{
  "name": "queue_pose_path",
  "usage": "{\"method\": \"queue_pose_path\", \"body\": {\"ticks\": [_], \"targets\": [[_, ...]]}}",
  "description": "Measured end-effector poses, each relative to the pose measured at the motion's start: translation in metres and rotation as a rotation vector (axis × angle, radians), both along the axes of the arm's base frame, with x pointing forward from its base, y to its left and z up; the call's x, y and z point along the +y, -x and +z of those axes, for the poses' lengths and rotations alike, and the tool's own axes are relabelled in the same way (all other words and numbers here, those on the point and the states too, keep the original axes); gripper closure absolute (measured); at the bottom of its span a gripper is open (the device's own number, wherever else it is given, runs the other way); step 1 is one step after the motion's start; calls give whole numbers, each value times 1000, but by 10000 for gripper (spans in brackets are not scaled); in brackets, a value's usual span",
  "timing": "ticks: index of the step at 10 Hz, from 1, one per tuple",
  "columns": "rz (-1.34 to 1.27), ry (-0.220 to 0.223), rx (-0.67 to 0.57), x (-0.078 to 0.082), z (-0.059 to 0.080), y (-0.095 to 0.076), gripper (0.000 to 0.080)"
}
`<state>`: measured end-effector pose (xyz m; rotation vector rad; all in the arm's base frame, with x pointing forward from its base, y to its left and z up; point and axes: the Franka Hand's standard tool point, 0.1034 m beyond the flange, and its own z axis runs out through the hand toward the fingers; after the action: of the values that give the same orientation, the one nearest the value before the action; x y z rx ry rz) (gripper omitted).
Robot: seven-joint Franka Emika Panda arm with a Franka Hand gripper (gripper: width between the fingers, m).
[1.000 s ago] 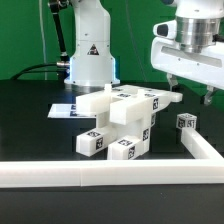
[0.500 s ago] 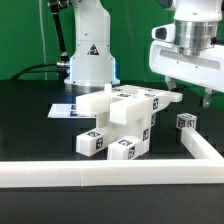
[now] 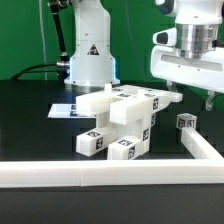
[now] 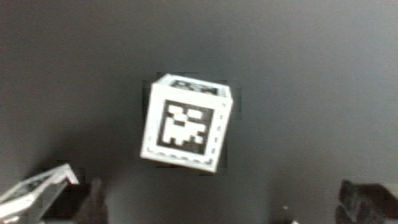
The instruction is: Assemble chair
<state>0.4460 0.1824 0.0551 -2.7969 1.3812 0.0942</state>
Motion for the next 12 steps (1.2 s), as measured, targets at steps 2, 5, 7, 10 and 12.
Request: {"method": "queue_pose_path", "body": {"ticks": [2,5,7,10,12], "targets": [[3,4,-9,0,-3,2,150],[13,18,-23,3,-17,9,150],[17,25,-14,2,-22,12,150],[19,36,-1,0,-31,15,150],[25,43,6,1,-37,17,150]]}}
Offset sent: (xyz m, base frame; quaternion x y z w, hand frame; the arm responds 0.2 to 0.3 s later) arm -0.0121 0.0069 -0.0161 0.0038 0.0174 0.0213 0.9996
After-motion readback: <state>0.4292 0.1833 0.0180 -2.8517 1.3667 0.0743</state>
